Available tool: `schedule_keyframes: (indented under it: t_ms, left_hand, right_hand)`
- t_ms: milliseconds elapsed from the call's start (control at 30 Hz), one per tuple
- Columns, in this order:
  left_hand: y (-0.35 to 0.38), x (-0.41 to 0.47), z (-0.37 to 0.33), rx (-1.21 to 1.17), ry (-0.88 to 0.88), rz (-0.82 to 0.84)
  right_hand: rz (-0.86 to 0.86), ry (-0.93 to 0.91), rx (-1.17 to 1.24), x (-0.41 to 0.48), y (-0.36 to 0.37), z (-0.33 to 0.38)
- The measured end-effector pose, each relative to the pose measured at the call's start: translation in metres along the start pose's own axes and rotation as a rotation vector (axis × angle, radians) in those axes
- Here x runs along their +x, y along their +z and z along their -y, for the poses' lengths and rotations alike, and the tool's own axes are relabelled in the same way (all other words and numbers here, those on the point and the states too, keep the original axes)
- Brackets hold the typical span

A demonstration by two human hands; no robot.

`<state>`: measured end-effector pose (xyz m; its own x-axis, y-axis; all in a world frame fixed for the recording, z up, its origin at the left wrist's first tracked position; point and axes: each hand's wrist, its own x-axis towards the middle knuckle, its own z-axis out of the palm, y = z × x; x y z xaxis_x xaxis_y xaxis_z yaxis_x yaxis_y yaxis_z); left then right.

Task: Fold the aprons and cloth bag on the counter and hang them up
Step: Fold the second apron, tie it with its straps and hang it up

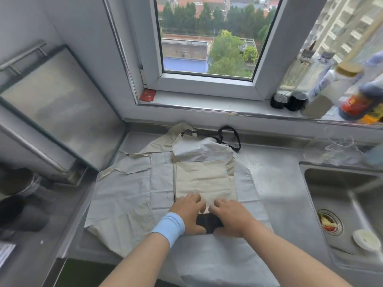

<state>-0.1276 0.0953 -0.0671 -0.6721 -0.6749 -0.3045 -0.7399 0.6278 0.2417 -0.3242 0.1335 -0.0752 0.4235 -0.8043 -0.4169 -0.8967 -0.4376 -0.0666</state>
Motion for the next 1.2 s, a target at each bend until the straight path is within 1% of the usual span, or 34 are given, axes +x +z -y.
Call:
schedule_keyframes:
  t_ms: [67,133,233,300,333,467,533,600,667,767,867,967,1000,1033,1100,1167,1200]
  left_hand:
    - [0.002,-0.007,-0.002,0.105,0.000,0.079]
    - [0.004,-0.014,-0.003,0.128,-0.027,0.130]
    - [0.008,-0.020,-0.005,0.165,-0.026,0.168]
    - [0.014,-0.021,-0.006,0.234,-0.001,0.184]
    - [0.016,-0.023,-0.007,0.259,-0.001,0.186]
    - [0.025,-0.030,-0.005,0.332,-0.029,0.120]
    - [0.029,-0.031,-0.001,0.365,-0.047,0.111]
    - [0.032,-0.029,0.000,0.345,-0.056,0.115]
    - [0.034,-0.028,-0.001,0.294,-0.078,0.130]
    - [0.034,-0.029,-0.005,0.195,-0.113,0.097]
    - [0.027,-0.031,-0.006,0.148,-0.116,0.070]
    - [0.009,-0.030,-0.005,0.059,-0.181,0.127]
    - [0.001,-0.030,-0.006,0.012,-0.216,0.167]
    - [-0.009,-0.029,-0.007,-0.035,-0.249,0.212]
    - [-0.025,-0.028,-0.007,-0.134,-0.302,0.323]
    - [-0.033,-0.029,-0.011,-0.244,-0.329,0.512]
    - [-0.033,-0.028,-0.013,-0.287,-0.332,0.624]
  right_hand:
    - [-0.020,-0.012,-0.072,0.000,0.000,0.007]
    - [-0.018,-0.014,-0.117,-0.002,0.006,0.017]
    - [0.051,0.069,-0.159,-0.007,0.015,0.029]
    - [0.100,0.093,-0.193,-0.008,0.016,0.031]
    - [0.095,0.095,-0.220,-0.008,0.017,0.032]
    - [0.015,0.084,-0.333,-0.009,0.026,0.036]
    - [-0.046,0.033,-0.362,-0.010,0.032,0.036]
    - [-0.055,-0.038,-0.436,-0.012,0.037,0.036]
    - [-0.103,-0.026,-0.462,-0.012,0.040,0.035]
    - [-0.180,0.024,-0.363,-0.014,0.031,0.039]
    - [-0.187,0.128,-0.121,-0.021,0.009,0.038]
    - [-0.228,0.121,0.067,-0.028,-0.008,0.030]
    - [-0.197,0.108,0.093,-0.030,-0.013,0.028]
    - [-0.113,0.096,0.088,-0.031,-0.019,0.025]
    - [0.106,0.130,0.079,-0.033,-0.034,0.028]
    - [0.289,0.173,0.164,-0.032,-0.044,0.032]
    - [0.382,0.201,0.256,-0.030,-0.046,0.033]
